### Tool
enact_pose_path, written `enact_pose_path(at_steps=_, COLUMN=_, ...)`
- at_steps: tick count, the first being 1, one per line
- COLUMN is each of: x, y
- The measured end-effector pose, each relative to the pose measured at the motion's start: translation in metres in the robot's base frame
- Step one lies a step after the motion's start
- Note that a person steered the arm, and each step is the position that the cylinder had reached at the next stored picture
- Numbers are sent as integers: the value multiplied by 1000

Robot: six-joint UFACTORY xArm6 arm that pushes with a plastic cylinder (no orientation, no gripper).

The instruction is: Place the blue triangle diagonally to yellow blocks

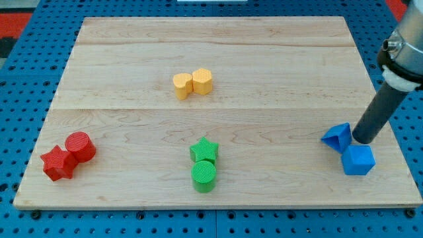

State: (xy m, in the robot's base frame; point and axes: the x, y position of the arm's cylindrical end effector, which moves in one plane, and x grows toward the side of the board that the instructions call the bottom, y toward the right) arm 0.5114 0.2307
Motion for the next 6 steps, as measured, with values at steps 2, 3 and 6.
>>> enact_pose_path(at_steps=2, x=-21, y=-48)
enact_pose_path(at_steps=3, x=-39, y=-37)
enact_pose_path(at_steps=6, x=-49, y=-78)
